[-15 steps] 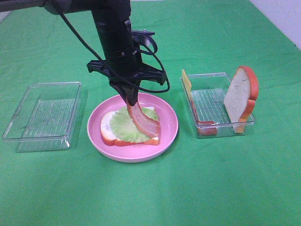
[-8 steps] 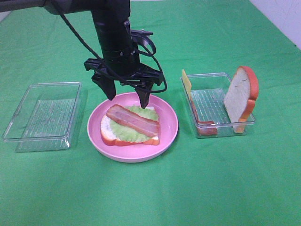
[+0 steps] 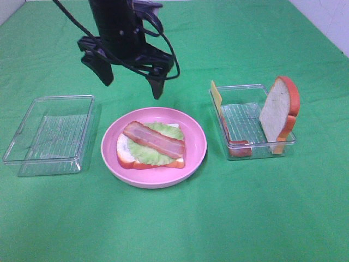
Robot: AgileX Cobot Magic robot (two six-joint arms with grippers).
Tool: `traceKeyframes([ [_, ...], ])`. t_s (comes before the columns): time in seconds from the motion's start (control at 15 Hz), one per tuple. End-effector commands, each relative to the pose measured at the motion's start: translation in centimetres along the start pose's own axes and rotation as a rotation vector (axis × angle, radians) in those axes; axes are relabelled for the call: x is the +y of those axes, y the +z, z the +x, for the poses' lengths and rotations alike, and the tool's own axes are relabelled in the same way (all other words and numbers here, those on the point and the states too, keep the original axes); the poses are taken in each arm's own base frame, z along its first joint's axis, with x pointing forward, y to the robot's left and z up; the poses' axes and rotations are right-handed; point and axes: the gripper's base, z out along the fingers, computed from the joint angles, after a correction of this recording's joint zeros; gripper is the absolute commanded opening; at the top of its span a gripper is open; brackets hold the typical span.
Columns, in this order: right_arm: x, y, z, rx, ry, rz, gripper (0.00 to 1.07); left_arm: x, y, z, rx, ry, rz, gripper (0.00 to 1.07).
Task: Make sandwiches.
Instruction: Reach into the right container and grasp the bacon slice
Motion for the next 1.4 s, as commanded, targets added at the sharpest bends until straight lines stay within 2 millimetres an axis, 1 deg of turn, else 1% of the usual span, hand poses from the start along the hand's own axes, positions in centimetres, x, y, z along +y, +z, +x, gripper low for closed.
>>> traceKeyframes([
  [0.07, 0.0, -0.2, 0.3, -0.032, -0.011, 0.003, 0.87, 8.5, -4.4, 0.5, 0.005, -0.094, -0.07, 0.98],
  [0.13, 0.0, -0.2, 0.3, -0.032, -0.011, 0.003, 0.87, 11.7, -5.7, 0.8, -0.018, -0.144, -0.088, 0.98],
  [0.27, 0.0, -0.2, 0.3, -0.032, -0.011, 0.003, 0.87, 18.3, -7.7, 2.1, -0.048, -0.247, -0.131, 0.98],
  [0.33, 0.0, -0.2, 0.3, -0.032, -0.011, 0.003, 0.87, 19.8, -8.0, 2.5, -0.051, -0.273, -0.137, 0.98],
  [0.47, 0.0, -0.2, 0.3, -0.032, -0.011, 0.003, 0.87, 24.0, -8.6, 4.0, -0.065, -0.394, -0.103, 0.98],
  [0.53, 0.0, -0.2, 0.3, -0.032, -0.011, 0.003, 0.87, 24.9, -8.9, 4.3, -0.077, -0.419, -0.077, 0.98],
  [0.6, 0.0, -0.2, 0.3, -0.032, -0.011, 0.003, 0.87, 24.9, -9.3, 4.7, -0.083, -0.409, -0.063, 0.98],
  [0.73, 0.0, -0.2, 0.3, -0.032, -0.011, 0.003, 0.87, 23.9, -10.7, 5.9, -0.087, -0.386, -0.051, 0.98],
  [0.8, 0.0, -0.2, 0.3, -0.032, -0.011, 0.003, 0.87, 23.3, -11.4, 6.9, -0.084, -0.388, -0.045, 0.98],
  [0.93, 0.0, -0.2, 0.3, -0.032, -0.011, 0.003, 0.87, 21.6, -13.5, 9.8, -0.084, -0.351, -0.033, 0.98],
  [1.0, 0.0, -0.2, 0.3, -0.032, -0.011, 0.003, 0.87, 21.0, -14.1, 10.7, -0.09, -0.345, -0.031, 0.98],
  [1.07, 0.0, -0.2, 0.3, -0.032, -0.011, 0.003, 0.87, 19.2, -16.3, 14.1, -0.137, -0.338, -0.043, 0.98],
  [1.2, 0.0, -0.2, 0.3, -0.032, -0.011, 0.003, 0.87, 17.2, -18.6, 18.0, -0.204, -0.332, -0.06, 0.98],
  [1.33, 0.0, -0.2, 0.3, -0.032, -0.011, 0.003, 0.87, 15.3, -20.2, 21.8, -0.263, -0.325, -0.074, 0.98],
  [1.4, 0.0, -0.2, 0.3, -0.032, -0.011, 0.003, 0.87, 15.0, -20.3, 22.6, -0.268, -0.324, -0.076, 0.98],
])
